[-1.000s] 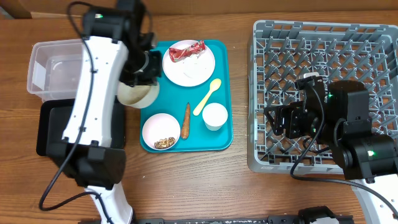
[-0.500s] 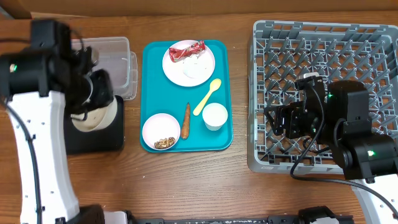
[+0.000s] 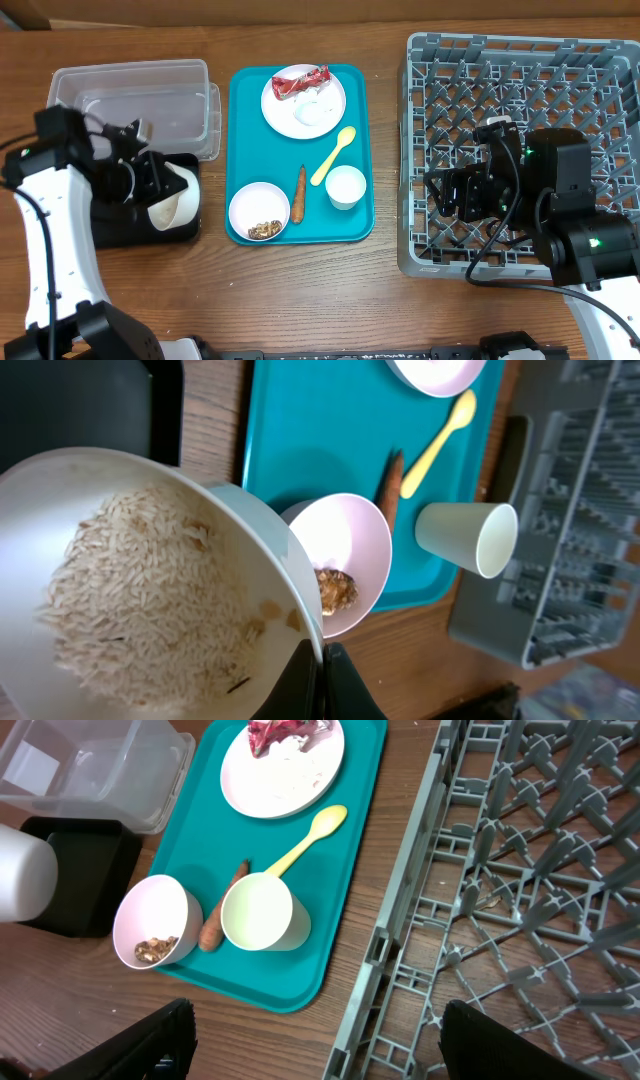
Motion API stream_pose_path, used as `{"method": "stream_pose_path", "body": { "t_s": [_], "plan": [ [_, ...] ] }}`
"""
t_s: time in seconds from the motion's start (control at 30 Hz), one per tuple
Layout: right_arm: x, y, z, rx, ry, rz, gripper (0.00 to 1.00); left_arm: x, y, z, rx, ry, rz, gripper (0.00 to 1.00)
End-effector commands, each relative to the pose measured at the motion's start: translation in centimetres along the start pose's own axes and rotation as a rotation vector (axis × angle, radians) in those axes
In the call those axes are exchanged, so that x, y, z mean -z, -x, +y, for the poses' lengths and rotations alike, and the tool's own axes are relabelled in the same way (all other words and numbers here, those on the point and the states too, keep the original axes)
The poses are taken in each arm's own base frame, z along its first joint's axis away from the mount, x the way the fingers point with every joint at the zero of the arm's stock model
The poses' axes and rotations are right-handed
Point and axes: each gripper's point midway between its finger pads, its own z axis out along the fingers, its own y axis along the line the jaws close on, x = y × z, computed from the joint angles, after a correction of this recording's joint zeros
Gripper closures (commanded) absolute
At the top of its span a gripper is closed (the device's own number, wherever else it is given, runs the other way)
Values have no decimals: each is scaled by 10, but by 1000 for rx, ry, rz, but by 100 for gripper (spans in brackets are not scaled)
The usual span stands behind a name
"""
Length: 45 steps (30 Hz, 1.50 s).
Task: Sort waste into correct bins and load items into the dishwasher
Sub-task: 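Lift the rice bowl with the left gripper over the black tray, then tip the bowl with the left gripper to dump rice onto black tray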
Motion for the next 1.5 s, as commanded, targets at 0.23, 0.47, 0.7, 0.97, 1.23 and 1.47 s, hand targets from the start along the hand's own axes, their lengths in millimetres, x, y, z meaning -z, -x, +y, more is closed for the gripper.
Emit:
{"method": "stream_pose_path", "body": {
  "t_s": [0.23, 0.47, 0.7, 0.97, 1.23, 1.47],
  "plan": [
    [5, 8, 2, 3, 0, -21, 20, 11, 25, 26, 30, -372, -160, 96],
    [3, 5, 1, -2, -1, -7, 20, 5, 45, 44, 128, -587, -230, 96],
    [1, 1, 0, -6, -2, 5, 21, 0, 54, 48, 219, -726, -253, 96],
    [1, 2, 0, -6, -2, 5, 21, 19, 54, 53, 330, -783, -285, 96],
    [1, 2, 0, -6, -2, 5, 21, 40, 49, 72, 455, -802, -330, 96],
    [1, -1, 0, -10, -3, 14, 21, 42, 42, 71, 488, -797, -307, 96]
  ]
}}
